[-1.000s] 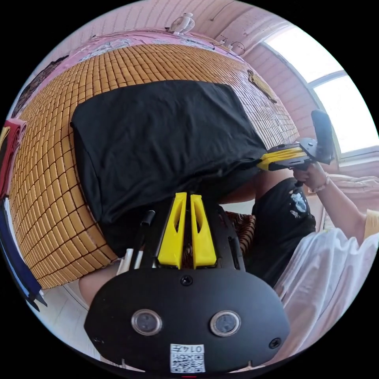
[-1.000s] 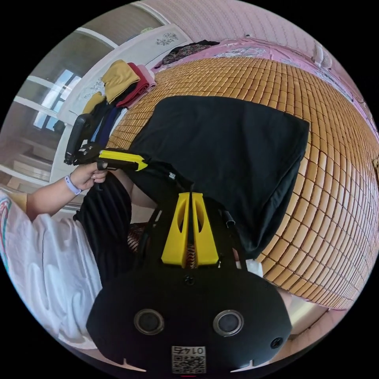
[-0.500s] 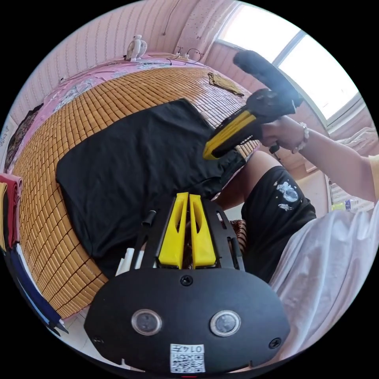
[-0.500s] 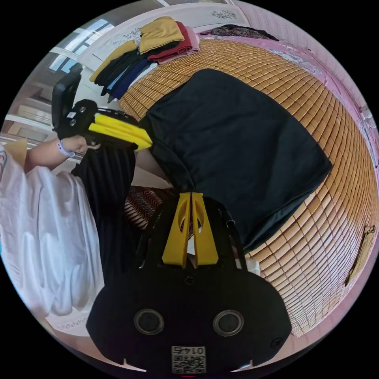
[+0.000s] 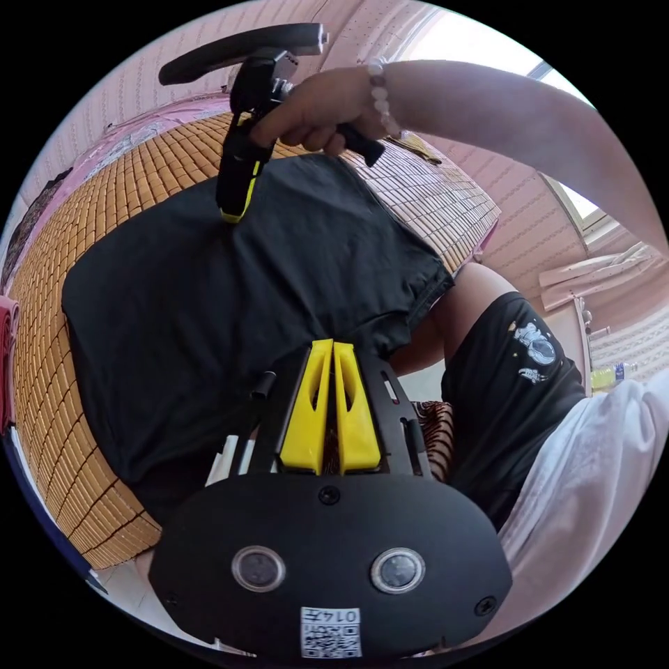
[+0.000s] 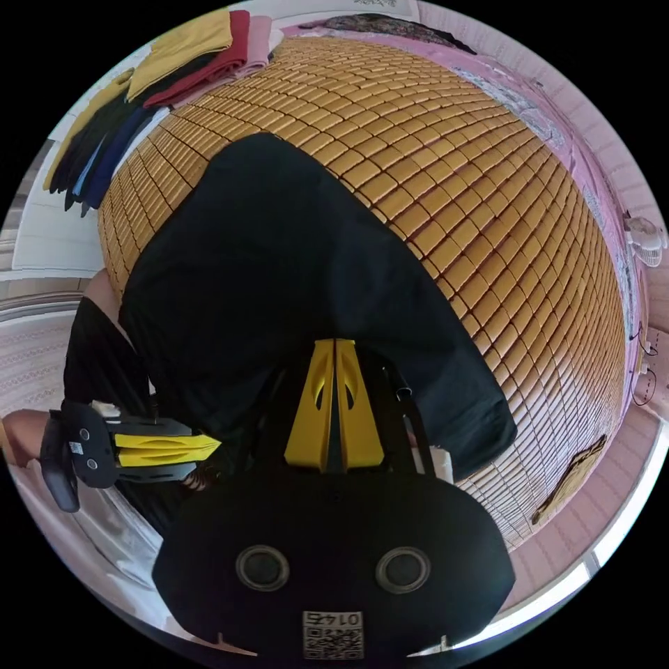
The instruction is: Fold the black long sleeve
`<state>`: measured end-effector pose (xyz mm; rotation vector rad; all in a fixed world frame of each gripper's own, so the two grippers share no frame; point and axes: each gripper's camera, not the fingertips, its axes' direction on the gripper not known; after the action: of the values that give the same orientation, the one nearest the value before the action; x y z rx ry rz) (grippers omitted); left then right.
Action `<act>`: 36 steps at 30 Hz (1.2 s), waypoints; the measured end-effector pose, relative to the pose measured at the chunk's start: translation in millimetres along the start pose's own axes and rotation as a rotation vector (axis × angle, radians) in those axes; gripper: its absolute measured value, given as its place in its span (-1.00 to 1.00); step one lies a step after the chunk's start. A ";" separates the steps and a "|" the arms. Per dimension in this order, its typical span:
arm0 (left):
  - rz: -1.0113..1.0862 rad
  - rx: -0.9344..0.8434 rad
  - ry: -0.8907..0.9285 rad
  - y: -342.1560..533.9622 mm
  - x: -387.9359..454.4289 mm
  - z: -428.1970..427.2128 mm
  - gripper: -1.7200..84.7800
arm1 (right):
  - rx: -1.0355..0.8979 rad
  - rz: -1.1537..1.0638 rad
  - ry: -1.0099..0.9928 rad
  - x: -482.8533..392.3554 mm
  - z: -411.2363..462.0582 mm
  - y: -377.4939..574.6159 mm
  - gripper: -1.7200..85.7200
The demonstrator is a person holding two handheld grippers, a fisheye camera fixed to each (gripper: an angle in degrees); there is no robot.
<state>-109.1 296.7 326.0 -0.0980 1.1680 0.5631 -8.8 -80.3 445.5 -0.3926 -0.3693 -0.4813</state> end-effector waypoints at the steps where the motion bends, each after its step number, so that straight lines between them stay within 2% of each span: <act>1: 0.001 -0.003 0.005 3.3 0.0 2.7 -0.98 | -0.054 -0.019 -0.030 3.6 -1.4 -7.4 -0.98; 5: -0.009 0.021 0.007 14.5 -1.3 9.3 -0.98 | 0.028 0.100 -0.076 36.0 -6.7 -18.1 -0.98; 9: -0.005 0.050 0.023 24.0 -5.1 14.5 -0.98 | -0.114 0.065 -0.141 56.3 0.8 -32.9 -0.98; 13: -0.036 0.074 0.053 35.2 -10.6 19.7 -0.98 | -0.052 0.185 -0.098 82.7 4.2 -37.9 -0.98; 17: -0.017 0.076 0.036 42.4 -3.7 16.6 -0.98 | 0.044 0.195 -0.115 87.5 7.5 -10.1 -0.98; 20: 0.009 0.113 0.065 45.6 3.9 14.3 -0.97 | 0.209 0.224 -0.163 93.6 -3.7 61.2 -0.98; 22: 0.020 0.121 0.084 43.1 9.7 16.6 -0.95 | 0.316 0.284 -0.229 101.0 -0.4 142.2 -0.98; 26: 0.072 0.125 0.097 26.8 34.1 26.7 -0.81 | 0.332 0.485 -0.287 110.9 35.2 266.9 -0.95; 28: 0.110 0.127 0.087 18.7 49.4 30.4 -0.77 | 0.302 0.610 -0.348 110.7 67.7 333.7 -0.85; 32: 0.254 0.146 0.054 3.7 89.7 42.4 -0.68 | 0.279 0.721 -0.463 106.7 112.3 393.2 -0.76; 36: 0.371 0.100 0.037 -6.9 120.9 62.1 -0.60 | 0.327 0.762 -0.616 117.7 144.4 423.7 -0.77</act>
<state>-20.8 357.4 242.1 0.1994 1.2567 0.8297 268.5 285.7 504.1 -0.3255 -0.8339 0.4612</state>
